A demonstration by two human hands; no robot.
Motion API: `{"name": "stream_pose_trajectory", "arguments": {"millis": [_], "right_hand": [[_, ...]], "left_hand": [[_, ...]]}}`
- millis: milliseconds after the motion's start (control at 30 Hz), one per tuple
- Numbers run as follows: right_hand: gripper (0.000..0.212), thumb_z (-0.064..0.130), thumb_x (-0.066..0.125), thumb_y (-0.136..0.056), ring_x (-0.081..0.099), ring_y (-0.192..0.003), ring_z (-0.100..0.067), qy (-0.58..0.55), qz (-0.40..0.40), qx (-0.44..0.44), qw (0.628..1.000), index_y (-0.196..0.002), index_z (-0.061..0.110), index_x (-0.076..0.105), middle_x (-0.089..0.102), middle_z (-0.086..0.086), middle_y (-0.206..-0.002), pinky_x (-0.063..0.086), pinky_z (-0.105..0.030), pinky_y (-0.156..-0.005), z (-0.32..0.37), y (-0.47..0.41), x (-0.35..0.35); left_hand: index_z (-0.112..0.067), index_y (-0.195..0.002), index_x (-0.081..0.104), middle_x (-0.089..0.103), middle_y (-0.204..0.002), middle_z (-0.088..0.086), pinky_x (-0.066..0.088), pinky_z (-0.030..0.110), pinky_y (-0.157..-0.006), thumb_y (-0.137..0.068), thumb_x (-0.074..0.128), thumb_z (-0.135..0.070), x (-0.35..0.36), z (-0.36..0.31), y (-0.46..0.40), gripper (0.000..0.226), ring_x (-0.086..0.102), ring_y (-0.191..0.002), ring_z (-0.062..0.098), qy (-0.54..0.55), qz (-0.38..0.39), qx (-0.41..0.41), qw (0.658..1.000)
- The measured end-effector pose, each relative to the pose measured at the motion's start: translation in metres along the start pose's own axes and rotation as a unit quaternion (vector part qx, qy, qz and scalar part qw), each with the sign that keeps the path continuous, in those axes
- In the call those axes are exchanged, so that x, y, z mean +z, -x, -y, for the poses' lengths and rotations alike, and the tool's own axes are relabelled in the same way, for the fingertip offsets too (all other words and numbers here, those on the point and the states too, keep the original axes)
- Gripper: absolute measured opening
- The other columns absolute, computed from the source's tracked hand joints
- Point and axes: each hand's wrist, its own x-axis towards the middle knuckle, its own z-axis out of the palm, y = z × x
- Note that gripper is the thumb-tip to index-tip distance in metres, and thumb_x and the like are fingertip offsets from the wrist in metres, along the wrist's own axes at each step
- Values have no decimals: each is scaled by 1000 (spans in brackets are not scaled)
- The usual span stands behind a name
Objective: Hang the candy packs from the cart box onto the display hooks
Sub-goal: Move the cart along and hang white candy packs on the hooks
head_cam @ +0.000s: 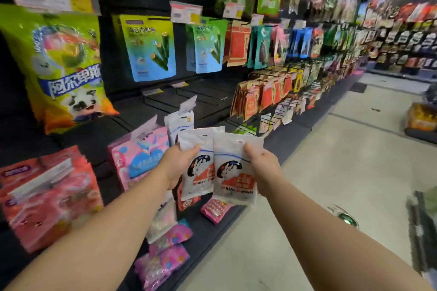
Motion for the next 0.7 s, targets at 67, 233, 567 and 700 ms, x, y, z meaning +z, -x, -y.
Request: {"name": "stream_pose_trajectory", "arguments": {"millis": [67,233,567,700], "right_hand": [[33,42,61,-91,70,-89,-29,36,42,-1,998,-98,11,67,71,-12,-102,60,-45,-80,4,-32,-12],[26,36,58,-97,70,-82,-24,87,138,-7,987,-87,13,66,72,-10,-90,59,-37,-72,17,-100,-28],[33,32,53,-97,67,-73,-26,75,269,43,959,-81,5,63,69,-9,-77,59,-45,-73,2,-161,62],[32,35,49,-92,59,-72,-25,93,272,50,957,-82,6,61,61,-11,-78,49,-35,-64,3,-179,92]], "left_hand": [[-16,-105,71,76,-107,11,59,40,-86,-98,65,-20,16,7,-15,11,73,-95,27,0,-48,-7,999],[-19,-101,69,77,-96,6,60,35,-81,-94,70,-25,45,12,-27,10,74,-86,22,4,-134,-18,991],[-20,-108,67,77,-95,9,54,31,-61,-100,61,-29,-25,26,-20,14,73,-75,23,22,-293,-58,954],[-20,-109,68,78,-85,5,54,31,-59,-101,60,-31,-43,29,-39,16,74,-69,21,39,-287,-62,955]]}}
